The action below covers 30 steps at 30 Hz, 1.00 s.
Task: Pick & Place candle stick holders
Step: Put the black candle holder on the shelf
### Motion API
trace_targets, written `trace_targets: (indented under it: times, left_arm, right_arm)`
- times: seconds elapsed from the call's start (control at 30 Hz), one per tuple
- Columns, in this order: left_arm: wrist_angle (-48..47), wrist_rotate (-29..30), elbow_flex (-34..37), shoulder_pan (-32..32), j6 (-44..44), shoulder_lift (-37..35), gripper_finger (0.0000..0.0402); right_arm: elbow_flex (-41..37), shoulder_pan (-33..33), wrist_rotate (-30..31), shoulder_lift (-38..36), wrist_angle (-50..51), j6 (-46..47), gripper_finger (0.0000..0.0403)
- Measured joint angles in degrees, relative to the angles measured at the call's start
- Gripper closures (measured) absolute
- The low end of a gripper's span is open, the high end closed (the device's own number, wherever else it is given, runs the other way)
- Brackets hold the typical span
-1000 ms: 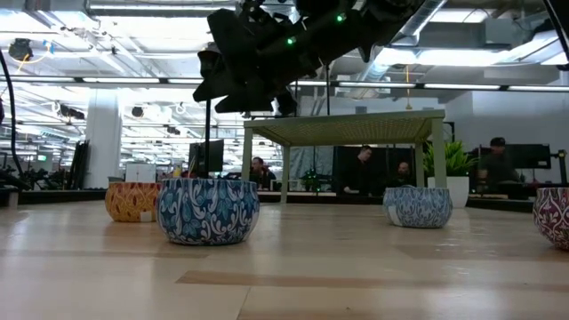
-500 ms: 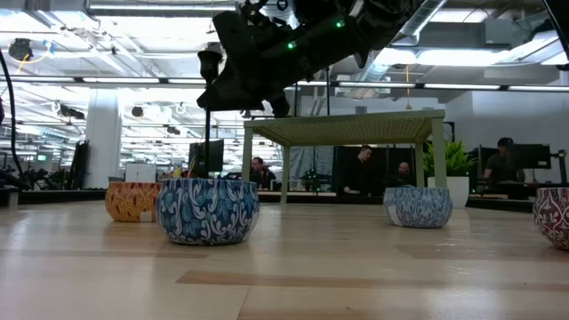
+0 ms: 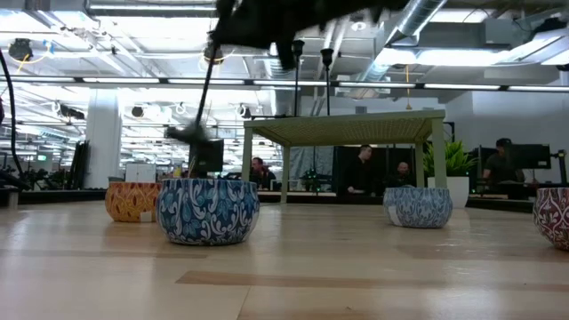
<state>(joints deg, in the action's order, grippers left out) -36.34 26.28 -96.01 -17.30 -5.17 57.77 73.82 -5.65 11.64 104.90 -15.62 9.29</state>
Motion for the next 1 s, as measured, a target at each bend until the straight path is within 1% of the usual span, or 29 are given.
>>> trace_targets:
  times: [0.17, 0.27, 0.37, 0.47, 0.57, 0.63, 0.7, 0.77, 0.9, 1.0]
  left_arm:
    - [0.1, 0.0, 0.0, 0.0, 0.4, -0.5, 0.0192]
    - [0.2, 0.0, 0.0, 0.0, 0.9, -0.7, 0.0192]
    - [0.4, 0.0, 0.0, 0.0, 0.9, -1.0, 0.0192]
    - [0.4, 0.0, 0.0, 0.0, 1.4, -1.2, 0.0192]
    - [0.5, 0.0, 0.0, 0.0, 1.5, -1.2, 0.0192]
    - [0.8, 0.0, 0.0, 0.0, 1.5, -1.2, 0.0192]
    - [0.8, 0.0, 0.0, 0.0, 1.5, -1.1, 0.0192]
    - [0.8, 0.0, 0.0, 0.0, 1.5, -1.1, 0.0192]
    - [0.9, 0.0, 0.0, 0.0, 1.5, -1.1, 0.0192]
    - [0.9, 0.2, 0.0, 0.0, 1.5, -1.1, 0.0192]
  right_arm:
    - [0.1, 1.1, 0.7, -11.1, 7.3, -1.5, 0.0401]
    - [0.1, 4.5, 2.0, -17.0, 13.2, -2.5, 0.0401]
    - [0.1, 9.0, 2.8, -19.5, 16.2, -3.7, 0.0402]
    - [0.1, 13.5, 2.7, -20.0, 16.8, -4.4, 0.0402]
    - [0.0, 17.3, 2.3, -19.0, 18.2, -5.0, 0.0402]
    - [0.1, 19.0, 3.3, -17.6, 17.7, -6.3, 0.0402]
    - [-0.1, 20.4, 4.6, -17.2, 19.2, -7.2, 0.0402]
    - [0.1, 21.6, 4.6, -16.3, 17.6, -8.2, 0.0403]
    - [0.0, 23.0, 3.0, -15.4, 17.6, -8.4, 0.0403]
    - [0.1, 23.3, 3.0, -15.2, 16.4, -8.5, 0.0403]
